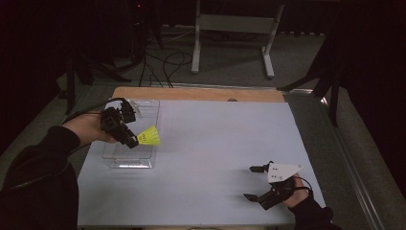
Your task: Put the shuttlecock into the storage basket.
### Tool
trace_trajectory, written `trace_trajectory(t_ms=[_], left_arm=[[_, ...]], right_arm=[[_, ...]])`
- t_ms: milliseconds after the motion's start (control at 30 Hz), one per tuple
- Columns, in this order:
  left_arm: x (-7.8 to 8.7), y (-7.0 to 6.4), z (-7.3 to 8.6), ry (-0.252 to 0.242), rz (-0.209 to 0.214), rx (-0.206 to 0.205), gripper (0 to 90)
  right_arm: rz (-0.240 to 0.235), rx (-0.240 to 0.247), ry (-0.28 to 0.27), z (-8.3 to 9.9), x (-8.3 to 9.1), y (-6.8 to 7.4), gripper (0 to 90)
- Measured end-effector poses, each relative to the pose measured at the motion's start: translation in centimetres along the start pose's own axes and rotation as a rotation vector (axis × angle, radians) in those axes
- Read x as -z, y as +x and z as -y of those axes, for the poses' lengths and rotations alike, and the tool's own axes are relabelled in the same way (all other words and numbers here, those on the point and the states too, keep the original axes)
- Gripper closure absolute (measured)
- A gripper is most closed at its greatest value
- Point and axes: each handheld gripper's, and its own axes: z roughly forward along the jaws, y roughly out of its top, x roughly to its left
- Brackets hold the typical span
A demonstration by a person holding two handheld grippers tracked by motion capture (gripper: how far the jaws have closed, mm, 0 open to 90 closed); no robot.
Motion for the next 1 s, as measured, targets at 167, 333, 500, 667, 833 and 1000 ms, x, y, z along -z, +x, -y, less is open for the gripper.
trace_trajectory(t_ms=[167,333,500,667,833,1000], left_arm=[[0.4,1.0,1.4,0.003,-0.008,0.091,65.5],[0.7,1.6,2.6,0.008,-0.015,0.178,65.4],[0.8,2.2,3.6,0.027,-0.017,0.253,65.4],[0.5,2.7,4.7,0.016,-0.034,0.32,65.4],[0.3,2.5,5.1,-0.009,-0.075,0.368,65.4],[-0.5,2.6,5.5,-0.022,-0.101,0.446,65.4]], right_arm=[[0.015,0.011,-0.02,-0.1,0.1,0.0,9.9],[0.027,0.006,-0.027,0.0,0.0,-0.1,9.9],[0.031,0.006,-0.04,-0.2,0.0,-0.1,9.9],[0.031,0.011,-0.041,-0.1,-0.1,0.0,9.9],[0.025,-0.001,-0.024,0.1,-0.3,-0.1,9.9],[0.015,0.001,-0.018,0.1,-0.5,0.0,9.9]])
